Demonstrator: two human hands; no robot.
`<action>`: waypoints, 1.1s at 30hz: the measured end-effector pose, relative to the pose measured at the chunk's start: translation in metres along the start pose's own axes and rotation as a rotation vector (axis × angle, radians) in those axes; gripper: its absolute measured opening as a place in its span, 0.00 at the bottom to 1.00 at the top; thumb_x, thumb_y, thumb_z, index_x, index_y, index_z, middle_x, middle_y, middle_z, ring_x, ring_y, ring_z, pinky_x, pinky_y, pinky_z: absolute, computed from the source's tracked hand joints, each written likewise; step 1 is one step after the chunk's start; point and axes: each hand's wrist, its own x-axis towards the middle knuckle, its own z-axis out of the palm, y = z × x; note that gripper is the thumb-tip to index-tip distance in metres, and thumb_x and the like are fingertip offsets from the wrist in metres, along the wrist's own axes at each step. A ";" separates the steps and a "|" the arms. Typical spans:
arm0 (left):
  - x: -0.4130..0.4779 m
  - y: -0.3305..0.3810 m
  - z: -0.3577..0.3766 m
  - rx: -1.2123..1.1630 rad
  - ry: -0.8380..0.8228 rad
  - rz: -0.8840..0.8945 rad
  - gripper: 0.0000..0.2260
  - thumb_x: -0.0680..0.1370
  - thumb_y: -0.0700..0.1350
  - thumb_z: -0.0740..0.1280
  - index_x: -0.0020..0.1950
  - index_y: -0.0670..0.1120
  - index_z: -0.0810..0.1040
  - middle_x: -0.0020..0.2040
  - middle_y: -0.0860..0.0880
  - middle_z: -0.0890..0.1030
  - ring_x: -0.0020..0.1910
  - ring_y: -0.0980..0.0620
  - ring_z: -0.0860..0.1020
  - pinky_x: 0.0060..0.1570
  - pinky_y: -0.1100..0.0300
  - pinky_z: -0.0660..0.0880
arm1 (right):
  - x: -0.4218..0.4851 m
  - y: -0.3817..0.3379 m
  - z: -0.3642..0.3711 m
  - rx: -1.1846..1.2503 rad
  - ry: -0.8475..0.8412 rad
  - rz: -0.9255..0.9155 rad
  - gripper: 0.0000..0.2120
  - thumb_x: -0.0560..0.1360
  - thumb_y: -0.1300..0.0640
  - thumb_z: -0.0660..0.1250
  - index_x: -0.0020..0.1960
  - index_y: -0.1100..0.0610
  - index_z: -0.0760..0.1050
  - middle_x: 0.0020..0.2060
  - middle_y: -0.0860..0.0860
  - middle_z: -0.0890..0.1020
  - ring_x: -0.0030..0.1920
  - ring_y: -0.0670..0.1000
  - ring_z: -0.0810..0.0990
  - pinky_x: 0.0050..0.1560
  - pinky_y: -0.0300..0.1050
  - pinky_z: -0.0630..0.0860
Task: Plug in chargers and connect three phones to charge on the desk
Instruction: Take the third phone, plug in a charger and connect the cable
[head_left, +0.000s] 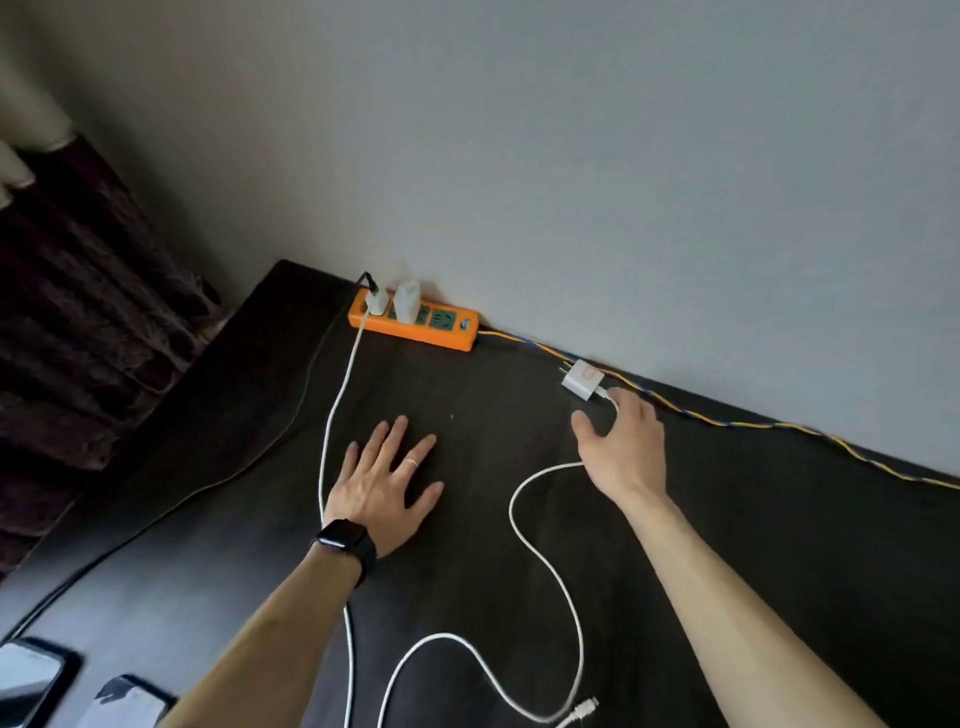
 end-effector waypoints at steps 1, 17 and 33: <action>0.000 -0.003 0.005 0.009 0.021 0.017 0.29 0.77 0.69 0.46 0.78 0.66 0.48 0.81 0.55 0.43 0.80 0.52 0.42 0.78 0.47 0.45 | 0.011 0.001 0.005 -0.031 0.002 0.007 0.30 0.77 0.46 0.68 0.74 0.57 0.66 0.72 0.56 0.70 0.70 0.61 0.67 0.68 0.54 0.68; 0.007 -0.015 0.012 -0.103 0.087 0.020 0.26 0.80 0.65 0.48 0.78 0.68 0.47 0.81 0.58 0.40 0.79 0.56 0.38 0.76 0.51 0.37 | 0.072 -0.060 0.068 -0.077 -0.074 -0.355 0.19 0.76 0.54 0.71 0.64 0.56 0.73 0.60 0.56 0.75 0.61 0.57 0.73 0.61 0.51 0.72; 0.008 -0.020 0.014 -0.154 0.073 0.042 0.26 0.80 0.65 0.48 0.78 0.67 0.46 0.81 0.56 0.42 0.80 0.54 0.39 0.78 0.47 0.39 | 0.101 -0.152 0.093 -0.267 -0.133 -0.597 0.25 0.76 0.60 0.72 0.70 0.59 0.69 0.67 0.60 0.70 0.65 0.60 0.73 0.65 0.55 0.73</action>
